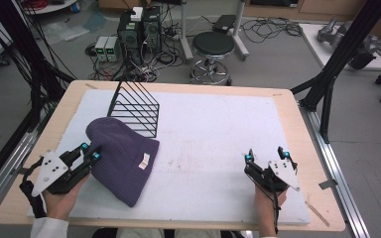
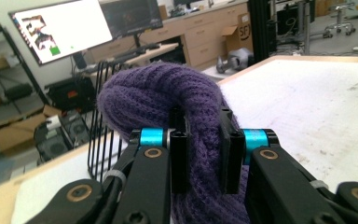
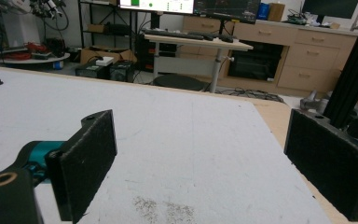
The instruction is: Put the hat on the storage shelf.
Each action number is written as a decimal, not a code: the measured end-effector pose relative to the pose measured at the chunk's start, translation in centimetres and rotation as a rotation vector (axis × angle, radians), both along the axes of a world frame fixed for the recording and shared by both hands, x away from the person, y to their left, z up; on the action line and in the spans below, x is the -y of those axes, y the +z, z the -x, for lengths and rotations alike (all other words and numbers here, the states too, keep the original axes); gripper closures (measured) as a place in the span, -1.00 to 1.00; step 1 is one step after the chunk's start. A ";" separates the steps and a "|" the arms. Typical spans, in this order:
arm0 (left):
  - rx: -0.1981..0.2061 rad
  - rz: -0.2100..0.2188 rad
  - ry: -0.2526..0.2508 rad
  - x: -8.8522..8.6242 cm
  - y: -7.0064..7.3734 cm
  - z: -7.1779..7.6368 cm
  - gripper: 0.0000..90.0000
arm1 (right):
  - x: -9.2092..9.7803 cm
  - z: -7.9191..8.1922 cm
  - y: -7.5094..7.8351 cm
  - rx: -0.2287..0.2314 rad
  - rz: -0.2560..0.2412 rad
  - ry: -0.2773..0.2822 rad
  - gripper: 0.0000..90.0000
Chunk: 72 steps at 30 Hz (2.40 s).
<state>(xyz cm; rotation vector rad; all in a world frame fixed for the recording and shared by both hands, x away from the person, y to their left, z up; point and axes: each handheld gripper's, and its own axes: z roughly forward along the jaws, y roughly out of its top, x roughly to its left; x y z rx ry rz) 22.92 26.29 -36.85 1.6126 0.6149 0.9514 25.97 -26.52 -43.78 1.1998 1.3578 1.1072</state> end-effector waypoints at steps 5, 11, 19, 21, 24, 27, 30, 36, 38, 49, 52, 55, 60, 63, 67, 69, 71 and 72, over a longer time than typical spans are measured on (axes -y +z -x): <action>0.056 -0.018 -0.037 1.0 1.0 -0.3 0.74 | 0.0 0.0 0.0 0.006 -0.002 0.002 -0.81; 0.109 -0.037 -0.089 2.1 2.4 -0.6 0.74 | 0.1 0.1 0.2 0.018 -0.019 0.000 -0.81; 0.153 -0.028 -0.159 3.3 4.1 -1.1 0.74 | -0.2 0.2 1.3 0.068 -0.102 0.108 -0.81; 0.164 -0.032 -0.179 3.6 4.3 -1.3 0.74 | -0.5 0.2 1.8 0.075 -0.129 0.159 -0.81; 0.174 -0.042 -0.215 4.1 4.6 -1.5 0.74 | -1.1 -0.2 2.7 0.089 -0.160 0.260 -0.81; 0.175 -0.042 -0.233 4.3 4.6 -1.6 0.74 | -1.6 -0.5 3.3 0.093 -0.183 0.335 -0.81; 0.182 -0.043 -0.256 4.5 4.8 -1.7 0.74 | -2.9 -1.4 4.2 0.088 -0.188 0.451 -0.81; 0.200 -0.073 -0.306 4.8 5.9 -1.9 0.74 | -6.3 -3.1 5.3 0.054 -0.203 0.620 -0.81; 0.203 -0.079 -0.330 4.9 6.2 -2.1 0.74 | -8.2 -3.9 5.9 0.043 -0.164 0.662 -0.81; 0.194 -0.109 -0.413 5.2 7.1 -2.8 0.73 | -13.4 -6.6 7.4 0.006 -0.112 0.779 -0.81; 0.191 -0.119 -0.420 5.1 7.2 -3.2 0.73 | -14.1 -6.9 7.4 0.000 -0.113 0.798 -0.81; 0.186 -0.120 -0.424 4.9 7.3 -3.4 0.73 | -14.8 -7.4 7.1 -0.015 -0.115 0.836 -0.81; 0.197 -0.127 -0.453 4.9 7.5 -3.5 0.73 | -15.3 -7.9 6.9 -0.030 -0.119 0.876 -0.81; 0.214 -0.142 -0.468 4.9 7.8 -3.5 0.73 | -15.6 -8.1 7.1 -0.022 -0.116 0.894 -0.81; 0.231 -0.146 -0.497 5.0 8.3 -3.4 0.73 | -16.2 -8.1 7.6 -0.009 -0.122 0.943 -0.81; 0.237 -0.150 -0.509 5.0 8.5 -3.4 0.73 | -16.3 -8.1 7.7 0.002 -0.127 0.953 -0.81; 0.243 -0.157 -0.524 5.1 8.7 -3.3 0.73 | -16.5 -8.1 7.8 0.010 -0.156 0.977 -0.81; 0.247 -0.159 -0.532 5.1 8.8 -3.4 0.73 | -16.6 -8.1 7.7 0.009 -0.172 0.993 -0.81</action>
